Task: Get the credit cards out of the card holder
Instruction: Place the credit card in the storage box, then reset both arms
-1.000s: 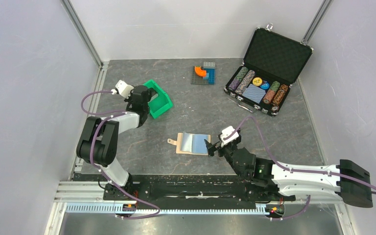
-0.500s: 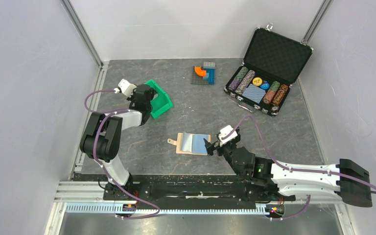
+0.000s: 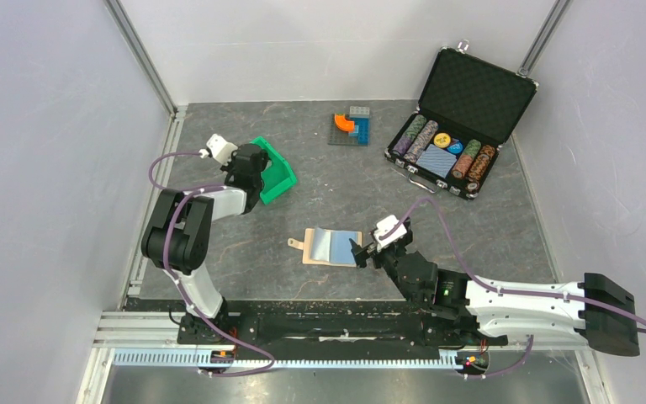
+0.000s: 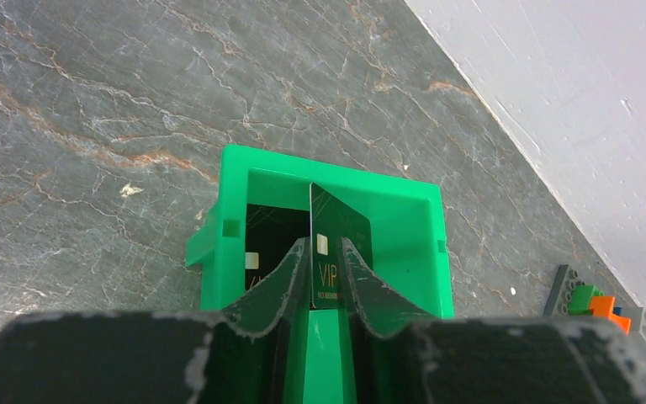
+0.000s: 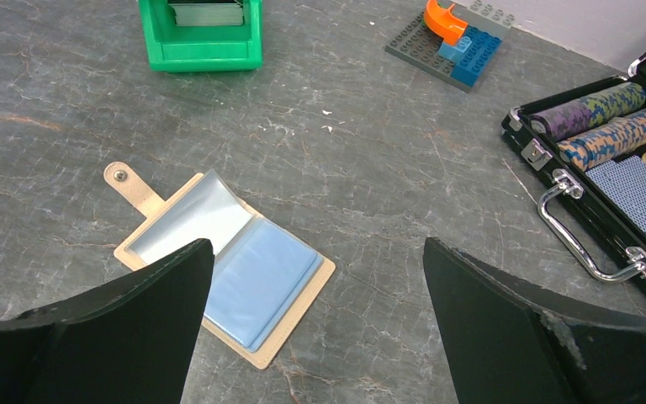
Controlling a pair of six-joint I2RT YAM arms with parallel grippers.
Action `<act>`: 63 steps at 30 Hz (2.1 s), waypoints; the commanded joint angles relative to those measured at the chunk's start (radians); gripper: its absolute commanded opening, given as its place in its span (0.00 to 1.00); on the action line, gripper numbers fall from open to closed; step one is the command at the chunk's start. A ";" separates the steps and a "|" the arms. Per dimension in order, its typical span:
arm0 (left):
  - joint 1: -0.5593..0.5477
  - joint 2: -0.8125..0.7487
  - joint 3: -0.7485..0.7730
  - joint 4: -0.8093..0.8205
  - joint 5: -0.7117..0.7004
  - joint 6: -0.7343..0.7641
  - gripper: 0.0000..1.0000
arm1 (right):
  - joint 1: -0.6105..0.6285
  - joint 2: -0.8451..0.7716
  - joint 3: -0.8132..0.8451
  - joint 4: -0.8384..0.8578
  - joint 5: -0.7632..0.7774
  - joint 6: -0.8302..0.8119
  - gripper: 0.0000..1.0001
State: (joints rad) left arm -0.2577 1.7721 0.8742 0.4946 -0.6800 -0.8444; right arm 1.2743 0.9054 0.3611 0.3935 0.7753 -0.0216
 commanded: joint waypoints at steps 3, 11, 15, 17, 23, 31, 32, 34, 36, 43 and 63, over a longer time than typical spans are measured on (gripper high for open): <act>-0.006 -0.009 0.043 0.001 -0.047 0.053 0.28 | 0.005 -0.023 0.047 0.013 -0.013 0.019 0.98; -0.006 -0.042 0.045 -0.018 -0.041 0.078 0.34 | 0.005 -0.037 0.046 0.000 -0.025 0.020 0.98; -0.006 -0.072 0.056 -0.051 -0.040 0.089 0.43 | 0.005 -0.044 0.045 -0.009 -0.053 0.056 0.98; -0.006 -0.095 0.061 -0.068 -0.040 0.090 0.45 | 0.005 -0.041 0.058 -0.025 -0.066 0.068 0.98; -0.006 -0.167 0.096 -0.162 -0.006 0.105 0.49 | 0.005 -0.019 0.129 -0.116 -0.070 0.109 0.98; -0.005 -0.351 0.177 -0.470 0.329 0.185 0.64 | 0.005 0.004 0.219 -0.288 -0.074 0.231 0.98; -0.005 -0.372 0.197 -0.530 0.384 0.198 0.66 | 0.005 0.008 0.228 -0.306 -0.070 0.254 0.98; -0.006 -0.408 0.223 -0.638 0.467 0.209 0.71 | 0.005 0.014 0.246 -0.341 -0.043 0.312 0.98; -0.006 -0.456 0.216 -0.704 0.550 0.228 0.79 | 0.005 0.021 0.271 -0.387 -0.019 0.381 0.98; -0.006 -0.688 0.053 -0.721 0.933 0.263 1.00 | 0.005 0.038 0.298 -0.493 -0.005 0.527 0.98; -0.006 -1.151 -0.206 -0.832 1.268 0.366 1.00 | 0.005 -0.011 0.251 -0.543 0.089 0.503 0.98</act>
State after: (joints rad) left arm -0.2626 0.6548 0.6655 -0.3302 0.5564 -0.5510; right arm 1.2743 0.9230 0.6235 -0.1677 0.8192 0.4667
